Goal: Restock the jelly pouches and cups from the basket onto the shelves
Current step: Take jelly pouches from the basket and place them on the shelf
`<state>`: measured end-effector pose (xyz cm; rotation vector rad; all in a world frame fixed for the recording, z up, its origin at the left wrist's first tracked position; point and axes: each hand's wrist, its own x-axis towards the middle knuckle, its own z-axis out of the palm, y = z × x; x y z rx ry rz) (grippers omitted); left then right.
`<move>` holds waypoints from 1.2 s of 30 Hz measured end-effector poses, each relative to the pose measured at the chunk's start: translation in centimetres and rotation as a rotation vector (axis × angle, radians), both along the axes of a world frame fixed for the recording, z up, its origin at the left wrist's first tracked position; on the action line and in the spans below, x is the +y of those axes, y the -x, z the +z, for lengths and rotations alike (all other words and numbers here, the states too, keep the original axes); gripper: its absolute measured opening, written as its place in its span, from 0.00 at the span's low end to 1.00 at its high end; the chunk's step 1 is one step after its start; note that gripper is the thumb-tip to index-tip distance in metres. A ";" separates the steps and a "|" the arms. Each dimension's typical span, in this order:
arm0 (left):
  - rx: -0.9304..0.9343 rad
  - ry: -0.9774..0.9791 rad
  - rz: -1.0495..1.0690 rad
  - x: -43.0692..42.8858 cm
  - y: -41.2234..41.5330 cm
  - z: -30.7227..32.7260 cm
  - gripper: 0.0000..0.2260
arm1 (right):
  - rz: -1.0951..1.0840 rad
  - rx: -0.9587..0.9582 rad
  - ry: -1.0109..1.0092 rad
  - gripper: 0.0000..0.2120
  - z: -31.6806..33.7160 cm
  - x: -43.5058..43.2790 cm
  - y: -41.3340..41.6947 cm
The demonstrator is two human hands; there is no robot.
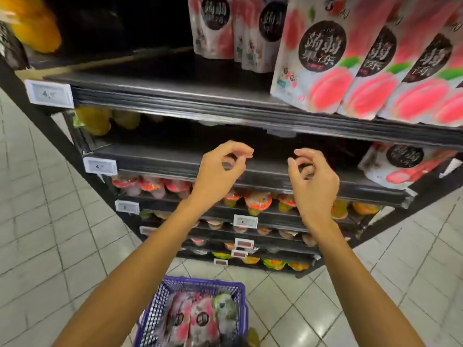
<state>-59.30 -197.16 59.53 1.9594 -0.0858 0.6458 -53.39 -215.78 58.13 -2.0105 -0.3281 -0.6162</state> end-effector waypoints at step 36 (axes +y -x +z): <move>1.458 0.256 0.254 9.7 29.0 -83.6 0.17 | 0.115 1.449 0.685 0.16 -80.2 10.3 22.6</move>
